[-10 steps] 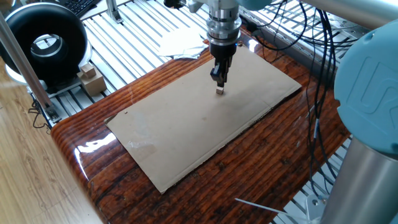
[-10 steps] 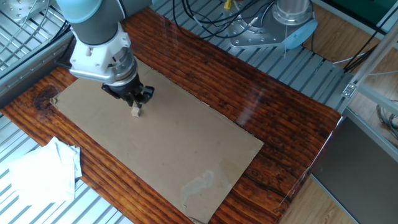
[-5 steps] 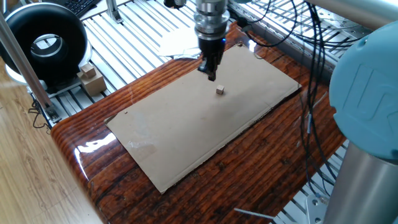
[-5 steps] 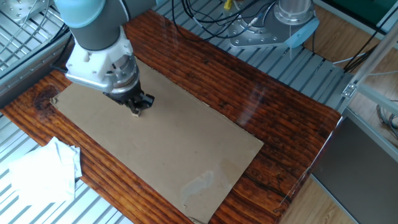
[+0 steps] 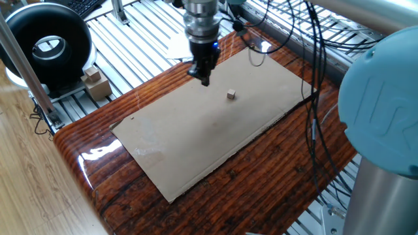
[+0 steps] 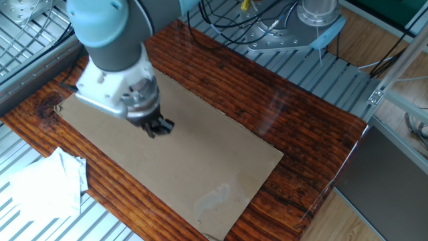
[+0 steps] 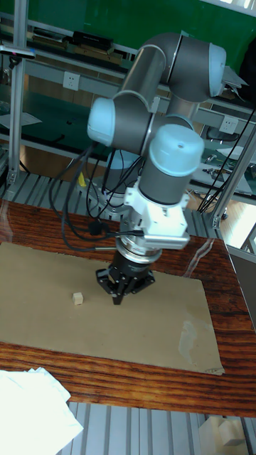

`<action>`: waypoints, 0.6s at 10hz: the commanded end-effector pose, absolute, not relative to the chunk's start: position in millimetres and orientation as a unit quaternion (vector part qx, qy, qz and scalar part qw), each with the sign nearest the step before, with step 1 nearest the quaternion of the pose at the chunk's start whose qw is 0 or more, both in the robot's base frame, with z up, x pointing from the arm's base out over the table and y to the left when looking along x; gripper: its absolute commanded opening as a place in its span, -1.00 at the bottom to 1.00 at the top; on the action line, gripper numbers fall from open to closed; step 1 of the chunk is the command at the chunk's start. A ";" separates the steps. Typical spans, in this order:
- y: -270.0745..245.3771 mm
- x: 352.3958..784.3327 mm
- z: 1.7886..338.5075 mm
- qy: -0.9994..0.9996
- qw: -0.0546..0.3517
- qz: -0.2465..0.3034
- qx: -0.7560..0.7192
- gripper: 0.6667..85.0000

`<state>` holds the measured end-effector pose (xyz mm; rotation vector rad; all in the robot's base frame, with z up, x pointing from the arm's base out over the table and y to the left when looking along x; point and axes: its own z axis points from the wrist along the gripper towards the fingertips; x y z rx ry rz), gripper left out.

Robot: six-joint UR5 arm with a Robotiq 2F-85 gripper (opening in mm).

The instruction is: Grab the block and place it at the designated location

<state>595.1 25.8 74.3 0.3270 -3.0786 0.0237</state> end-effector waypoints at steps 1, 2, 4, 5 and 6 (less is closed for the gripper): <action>60.5 608.0 70.7 -0.997 0.005 0.003 0.075 -0.99; 71.7 611.7 67.7 -0.998 -0.002 -0.007 0.066 -0.99; 78.2 614.1 62.7 -0.998 -0.011 -0.002 0.055 -0.99; 79.7 613.1 62.3 -0.999 -0.011 0.001 0.050 -0.99; 81.8 613.5 62.5 -0.999 -0.012 -0.001 0.046 -0.99</action>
